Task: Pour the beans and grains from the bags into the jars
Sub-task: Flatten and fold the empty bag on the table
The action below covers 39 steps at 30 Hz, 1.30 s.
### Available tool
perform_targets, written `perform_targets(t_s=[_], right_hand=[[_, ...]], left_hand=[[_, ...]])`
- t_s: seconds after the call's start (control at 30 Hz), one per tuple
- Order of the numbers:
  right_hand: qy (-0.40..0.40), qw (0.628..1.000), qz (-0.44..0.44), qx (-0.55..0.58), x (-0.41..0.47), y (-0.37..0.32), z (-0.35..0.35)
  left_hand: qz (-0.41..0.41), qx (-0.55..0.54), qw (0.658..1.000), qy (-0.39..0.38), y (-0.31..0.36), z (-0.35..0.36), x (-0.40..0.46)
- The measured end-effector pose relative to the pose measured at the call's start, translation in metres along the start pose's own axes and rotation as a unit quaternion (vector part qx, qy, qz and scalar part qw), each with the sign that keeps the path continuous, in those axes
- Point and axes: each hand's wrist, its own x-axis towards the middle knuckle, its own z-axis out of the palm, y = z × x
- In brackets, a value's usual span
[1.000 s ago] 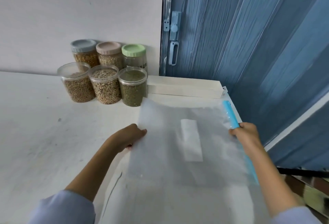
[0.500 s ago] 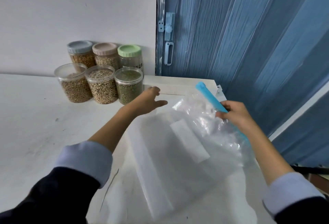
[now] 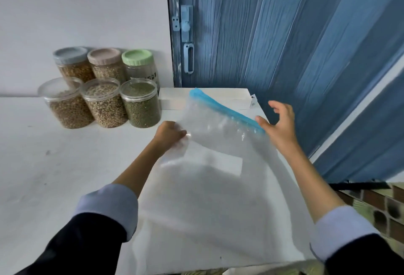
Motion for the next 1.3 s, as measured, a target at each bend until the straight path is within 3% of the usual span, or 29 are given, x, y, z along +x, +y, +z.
perform_targets(t_s=[0.2,0.4,0.53,0.83,1.07,1.23,1.3], right_hand=[[-0.007,0.975,0.223,0.023,-0.024,0.039,-0.003],[-0.067,0.952,0.292,0.065,-0.046,0.042,-0.004],[-0.066,0.960,0.266,0.057,-0.063,0.045,-0.002],[-0.070,0.978,0.167,0.106,-0.132,0.038,-0.038],[-0.100,0.983,0.117,0.102,-0.175,0.034,-0.057],[-0.117,0.988,0.077,0.072,-0.190,0.031,-0.064],[-0.125,0.988,0.068,0.063,-0.194,0.029,-0.064]], left_hand=[[-0.097,0.021,0.991,0.087,-0.018,0.003,-0.002],[-0.106,0.055,0.987,0.106,-0.016,-0.002,-0.014],[-0.088,0.109,0.985,0.102,-0.015,-0.011,-0.033],[-0.041,0.067,0.993,0.090,-0.048,-0.004,-0.127],[0.001,0.103,0.993,0.059,-0.066,0.000,-0.184],[0.026,0.218,0.976,-0.018,-0.072,-0.002,-0.206],[0.042,0.222,0.974,-0.007,-0.075,-0.002,-0.207]])
